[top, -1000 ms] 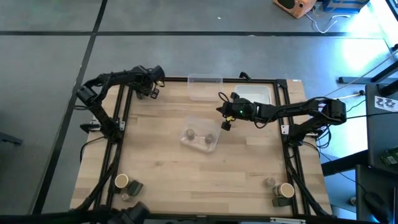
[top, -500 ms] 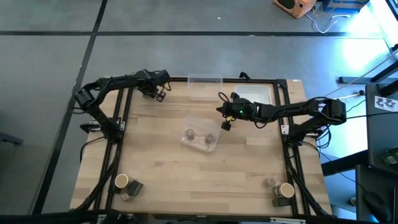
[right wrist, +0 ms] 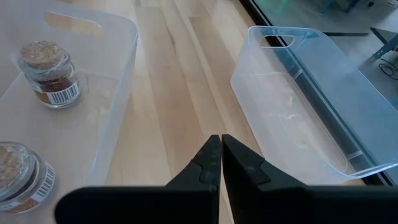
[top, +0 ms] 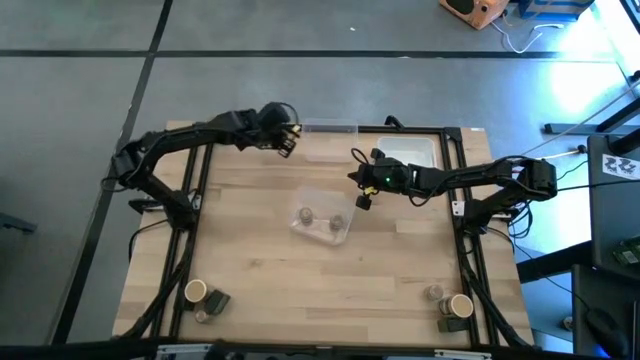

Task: Sort spices by type
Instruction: Put the top left black seasoning can into the top transparent bin

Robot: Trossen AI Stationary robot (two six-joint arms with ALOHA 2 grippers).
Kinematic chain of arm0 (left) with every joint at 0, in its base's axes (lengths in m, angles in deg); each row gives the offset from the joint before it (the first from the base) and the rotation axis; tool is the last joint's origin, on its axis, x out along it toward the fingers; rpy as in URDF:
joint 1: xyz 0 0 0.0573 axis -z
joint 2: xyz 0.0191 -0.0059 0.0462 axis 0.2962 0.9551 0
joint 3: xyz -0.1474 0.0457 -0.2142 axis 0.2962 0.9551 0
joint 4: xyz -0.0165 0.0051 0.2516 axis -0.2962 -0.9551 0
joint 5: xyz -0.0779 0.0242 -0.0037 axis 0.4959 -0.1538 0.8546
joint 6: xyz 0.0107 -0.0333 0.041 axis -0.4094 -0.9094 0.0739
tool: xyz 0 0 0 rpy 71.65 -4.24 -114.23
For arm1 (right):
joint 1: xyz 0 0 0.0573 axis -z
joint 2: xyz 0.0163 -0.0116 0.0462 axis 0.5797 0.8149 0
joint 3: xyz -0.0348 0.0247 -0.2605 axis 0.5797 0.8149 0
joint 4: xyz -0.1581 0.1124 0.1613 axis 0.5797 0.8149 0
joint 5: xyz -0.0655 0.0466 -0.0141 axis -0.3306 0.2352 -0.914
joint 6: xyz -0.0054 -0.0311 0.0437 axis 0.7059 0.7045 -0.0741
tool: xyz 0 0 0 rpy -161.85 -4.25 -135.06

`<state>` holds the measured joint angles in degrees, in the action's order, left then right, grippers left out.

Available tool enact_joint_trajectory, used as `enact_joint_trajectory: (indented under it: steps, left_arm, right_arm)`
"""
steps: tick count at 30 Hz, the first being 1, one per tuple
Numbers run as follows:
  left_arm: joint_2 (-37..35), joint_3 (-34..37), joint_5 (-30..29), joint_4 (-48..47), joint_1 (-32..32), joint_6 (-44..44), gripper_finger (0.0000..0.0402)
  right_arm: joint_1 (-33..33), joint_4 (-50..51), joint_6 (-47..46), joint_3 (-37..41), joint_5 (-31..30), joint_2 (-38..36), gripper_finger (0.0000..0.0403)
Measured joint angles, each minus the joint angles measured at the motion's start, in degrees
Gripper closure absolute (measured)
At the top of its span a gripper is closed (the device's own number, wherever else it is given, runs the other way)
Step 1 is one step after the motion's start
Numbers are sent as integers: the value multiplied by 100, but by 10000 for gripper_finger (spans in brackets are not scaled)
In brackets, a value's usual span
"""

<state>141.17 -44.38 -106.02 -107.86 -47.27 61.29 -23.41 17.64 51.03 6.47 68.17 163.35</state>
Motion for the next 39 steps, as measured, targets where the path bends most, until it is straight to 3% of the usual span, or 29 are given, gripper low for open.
enact_joint_trajectory:
  steps: [8,22,26,39]
  left_arm:
    - [4,-29,1099,1532,278,1363,276]
    - [334,-29,1163,2744,415,3405,275]
    - [703,-330,1160,2485,404,3757,274]
    - [2388,-2535,1091,464,20,4232,274]
  right_arm:
    - [-1,-1,7,0,0,0,386]
    - [-1,-46,10,0,11,0,386]
    - [-1,-46,9,0,15,0,386]
    - [1,-40,7,0,37,0,386]
